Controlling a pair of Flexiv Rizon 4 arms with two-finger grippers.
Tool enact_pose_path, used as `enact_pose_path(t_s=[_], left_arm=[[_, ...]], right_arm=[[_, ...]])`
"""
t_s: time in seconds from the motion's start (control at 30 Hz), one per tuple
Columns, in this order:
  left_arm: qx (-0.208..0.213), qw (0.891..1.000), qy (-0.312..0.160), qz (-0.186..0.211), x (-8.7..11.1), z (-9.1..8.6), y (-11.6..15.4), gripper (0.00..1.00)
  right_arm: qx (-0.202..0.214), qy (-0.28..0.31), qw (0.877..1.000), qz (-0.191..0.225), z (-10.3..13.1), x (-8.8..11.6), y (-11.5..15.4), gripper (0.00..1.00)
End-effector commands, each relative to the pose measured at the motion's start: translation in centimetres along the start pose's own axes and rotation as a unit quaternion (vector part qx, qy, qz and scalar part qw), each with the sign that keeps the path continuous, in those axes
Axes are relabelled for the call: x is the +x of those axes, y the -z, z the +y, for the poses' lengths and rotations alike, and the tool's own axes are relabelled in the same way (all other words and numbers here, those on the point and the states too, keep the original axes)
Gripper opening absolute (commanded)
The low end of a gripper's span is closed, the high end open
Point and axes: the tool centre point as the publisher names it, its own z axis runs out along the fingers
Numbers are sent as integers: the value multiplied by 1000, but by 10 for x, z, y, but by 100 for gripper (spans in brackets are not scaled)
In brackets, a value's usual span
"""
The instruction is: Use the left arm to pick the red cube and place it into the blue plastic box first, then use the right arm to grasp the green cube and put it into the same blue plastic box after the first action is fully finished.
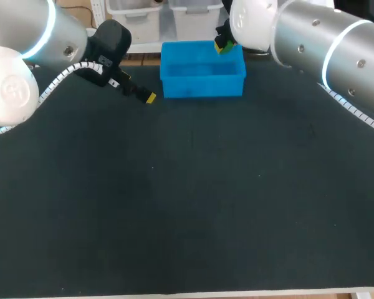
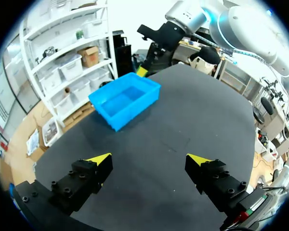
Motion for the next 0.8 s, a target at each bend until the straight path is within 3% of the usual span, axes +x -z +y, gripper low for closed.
enact_pose_path(t_s=[0.03, 0.8], left_arm=[[4, 1000, -2, -3, 2, 1, 1, 100], [4, 1000, -2, -3, 2, 1, 1, 100]], right_arm=[[-12, -10, 994, 106, -9, -33, -12, 100], [6, -35, 996, 85, -11, -25, 16, 100]])
